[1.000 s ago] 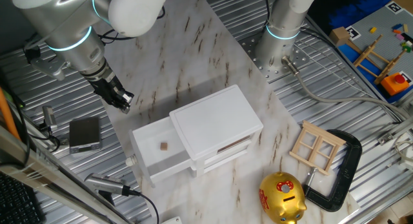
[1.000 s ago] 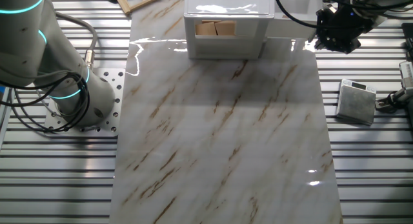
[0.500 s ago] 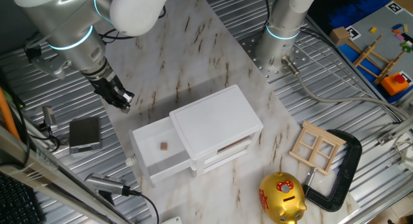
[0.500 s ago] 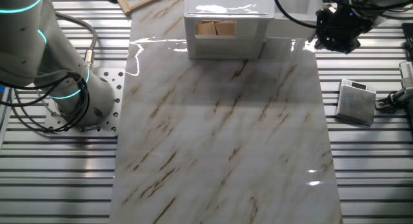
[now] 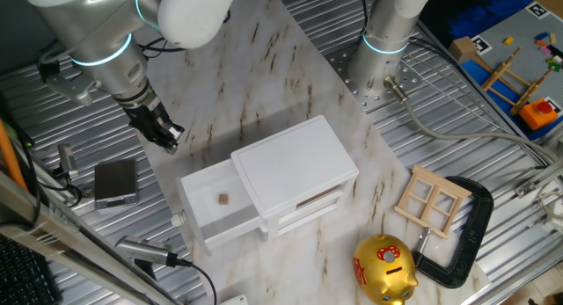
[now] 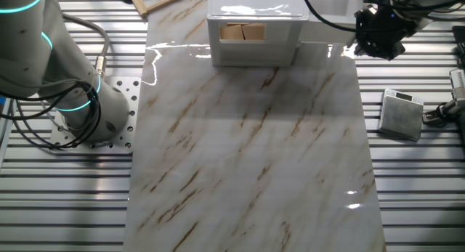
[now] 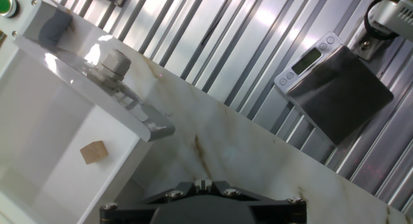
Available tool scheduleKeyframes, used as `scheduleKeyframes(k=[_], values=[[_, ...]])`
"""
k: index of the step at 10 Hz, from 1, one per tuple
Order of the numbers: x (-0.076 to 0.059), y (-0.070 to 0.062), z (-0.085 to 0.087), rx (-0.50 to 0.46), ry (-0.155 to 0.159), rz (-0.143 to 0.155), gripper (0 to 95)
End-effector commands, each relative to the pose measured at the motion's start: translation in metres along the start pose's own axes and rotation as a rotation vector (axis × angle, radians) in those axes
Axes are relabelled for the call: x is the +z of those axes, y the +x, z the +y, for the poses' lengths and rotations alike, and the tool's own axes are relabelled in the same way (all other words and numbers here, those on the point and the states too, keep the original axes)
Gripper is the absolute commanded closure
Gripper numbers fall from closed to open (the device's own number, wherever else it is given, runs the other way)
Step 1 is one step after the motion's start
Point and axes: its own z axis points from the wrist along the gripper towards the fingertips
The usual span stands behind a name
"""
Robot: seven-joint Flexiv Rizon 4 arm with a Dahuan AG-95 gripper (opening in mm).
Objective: Put things in the drawer
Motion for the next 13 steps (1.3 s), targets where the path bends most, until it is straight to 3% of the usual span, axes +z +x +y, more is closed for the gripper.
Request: scheduleKeyframes(k=[1,6,13], values=[[0.0000,0.0014,0.0005,-0.004,0.012,-0.020,95.0],[-0.0002,0.0014,0.0008,-0.001,0.018,-0.026,95.0],[-0.0009,-0.0054,0.0026,0.028,0.013,-0.078,95.0]])
